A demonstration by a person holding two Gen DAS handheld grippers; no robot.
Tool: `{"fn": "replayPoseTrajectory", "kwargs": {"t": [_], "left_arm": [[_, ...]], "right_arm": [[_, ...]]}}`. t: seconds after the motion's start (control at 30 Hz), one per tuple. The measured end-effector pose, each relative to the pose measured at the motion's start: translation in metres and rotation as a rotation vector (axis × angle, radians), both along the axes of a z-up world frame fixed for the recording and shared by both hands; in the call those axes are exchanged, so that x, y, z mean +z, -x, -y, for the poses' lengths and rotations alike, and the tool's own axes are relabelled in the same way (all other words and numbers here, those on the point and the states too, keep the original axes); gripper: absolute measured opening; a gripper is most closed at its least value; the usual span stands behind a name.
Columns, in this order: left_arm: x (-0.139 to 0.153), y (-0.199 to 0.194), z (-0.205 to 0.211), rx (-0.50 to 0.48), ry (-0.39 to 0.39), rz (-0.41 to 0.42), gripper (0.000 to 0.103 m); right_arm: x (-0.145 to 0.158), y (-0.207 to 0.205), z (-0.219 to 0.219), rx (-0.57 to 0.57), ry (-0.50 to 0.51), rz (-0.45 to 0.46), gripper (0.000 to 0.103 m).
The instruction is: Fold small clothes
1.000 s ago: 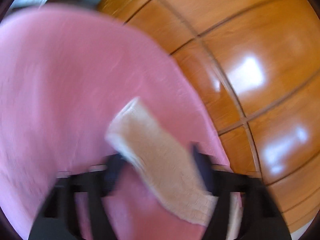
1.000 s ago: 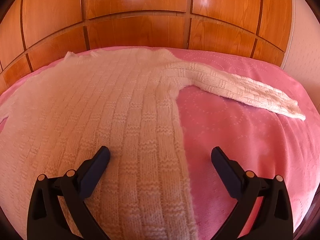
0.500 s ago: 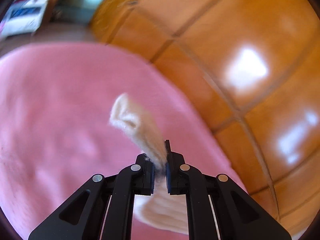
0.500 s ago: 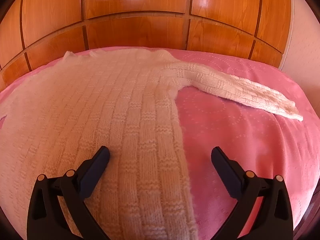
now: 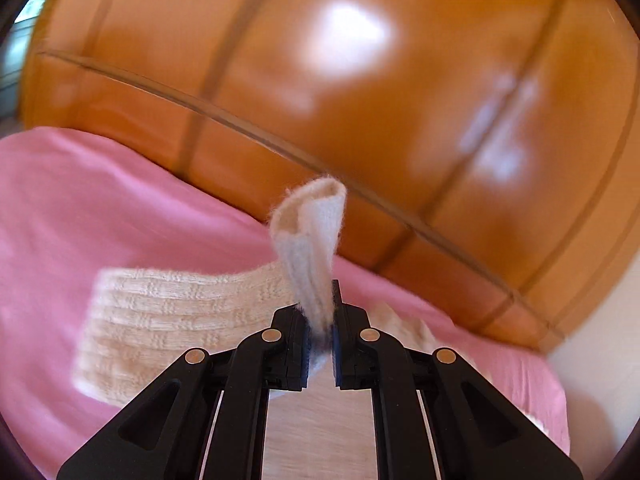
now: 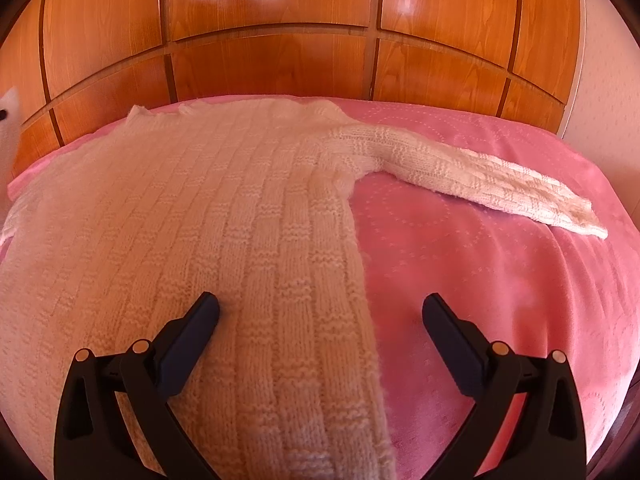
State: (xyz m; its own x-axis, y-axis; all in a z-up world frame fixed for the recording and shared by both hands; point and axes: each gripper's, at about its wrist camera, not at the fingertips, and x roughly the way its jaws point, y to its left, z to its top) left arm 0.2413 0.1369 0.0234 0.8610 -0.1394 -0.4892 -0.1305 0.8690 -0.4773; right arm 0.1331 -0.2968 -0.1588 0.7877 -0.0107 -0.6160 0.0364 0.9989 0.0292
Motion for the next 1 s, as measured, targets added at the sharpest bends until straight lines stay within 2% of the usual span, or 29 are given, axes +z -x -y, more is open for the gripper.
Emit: {"fn": "replayPoseTrajectory", "kwargs": {"t": [0.13, 0.23, 0.3, 0.43, 0.53, 0.6, 0.67, 0.7, 0.8, 0.9, 1.0], "left_arm": [[-0.017, -0.022, 0.077, -0.131, -0.051, -0.032, 0.007], [-0.029, -0.028, 0.119, -0.2, -0.091, -0.05, 0.007], [-0.039, -0.031, 0.146, -0.239, -0.089, -0.064, 0.007], [-0.053, -0.039, 0.181, -0.297, -0.067, -0.092, 0.007], [-0.064, -0.045, 0.199, -0.345, -0.08, -0.118, 0.007], [-0.071, -0.044, 0.207, -0.368, -0.119, -0.126, 0.02], [-0.076, -0.034, 0.205, -0.366, -0.157, -0.124, 0.081], [-0.076, -0.028, 0.201, -0.368, -0.163, -0.118, 0.085], [-0.076, -0.001, 0.17, -0.368, -0.148, -0.06, 0.085], [-0.08, 0.02, 0.134, -0.266, -0.179, -0.042, 0.085], [-0.09, 0.036, 0.089, -0.115, -0.198, -0.077, 0.085]], "right_arm": [[0.0, 0.0, 0.002, 0.002, -0.009, 0.0, 0.101], [-0.001, 0.001, 0.003, 0.002, -0.011, 0.001, 0.101], [-0.001, 0.0, 0.003, 0.003, -0.013, 0.002, 0.101], [-0.001, 0.0, 0.002, 0.002, -0.015, 0.002, 0.101], [-0.001, -0.001, 0.003, 0.005, -0.02, 0.002, 0.101], [-0.001, -0.001, 0.003, 0.006, -0.024, 0.0, 0.101], [-0.001, -0.001, 0.003, 0.005, -0.027, 0.001, 0.101], [-0.001, -0.001, 0.003, 0.005, -0.028, 0.001, 0.101], [-0.001, -0.001, 0.003, 0.005, -0.028, 0.001, 0.101], [-0.002, -0.001, 0.003, 0.004, -0.028, 0.001, 0.101], [-0.002, -0.001, 0.003, 0.004, -0.027, 0.002, 0.101]]}}
